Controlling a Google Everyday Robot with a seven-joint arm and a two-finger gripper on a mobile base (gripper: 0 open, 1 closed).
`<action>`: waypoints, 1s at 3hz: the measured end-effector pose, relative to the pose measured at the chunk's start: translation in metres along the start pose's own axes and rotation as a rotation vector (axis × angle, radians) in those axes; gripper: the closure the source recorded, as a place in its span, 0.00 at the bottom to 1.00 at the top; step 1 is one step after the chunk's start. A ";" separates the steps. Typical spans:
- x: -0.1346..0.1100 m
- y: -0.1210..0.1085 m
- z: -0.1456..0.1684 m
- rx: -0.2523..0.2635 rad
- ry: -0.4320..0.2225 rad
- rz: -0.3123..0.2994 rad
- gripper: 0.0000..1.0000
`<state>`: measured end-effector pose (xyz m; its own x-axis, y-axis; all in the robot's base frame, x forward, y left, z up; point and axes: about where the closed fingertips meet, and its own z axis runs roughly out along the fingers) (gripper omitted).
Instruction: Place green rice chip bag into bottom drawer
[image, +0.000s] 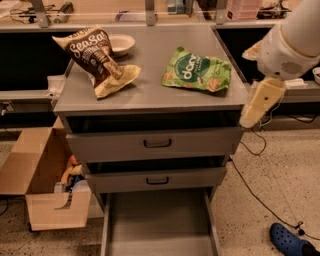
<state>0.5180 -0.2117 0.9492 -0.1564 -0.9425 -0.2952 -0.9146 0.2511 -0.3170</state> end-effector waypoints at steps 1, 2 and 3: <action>-0.018 -0.047 0.037 0.055 -0.117 -0.019 0.00; -0.031 -0.094 0.070 0.118 -0.198 -0.013 0.00; -0.031 -0.094 0.070 0.118 -0.198 -0.013 0.00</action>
Offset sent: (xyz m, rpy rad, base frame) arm 0.1790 0.0275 -0.0285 0.2261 -0.2574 0.0393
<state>0.6345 -0.1907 0.9253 -0.0578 -0.8870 -0.4581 -0.8644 0.2740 -0.4215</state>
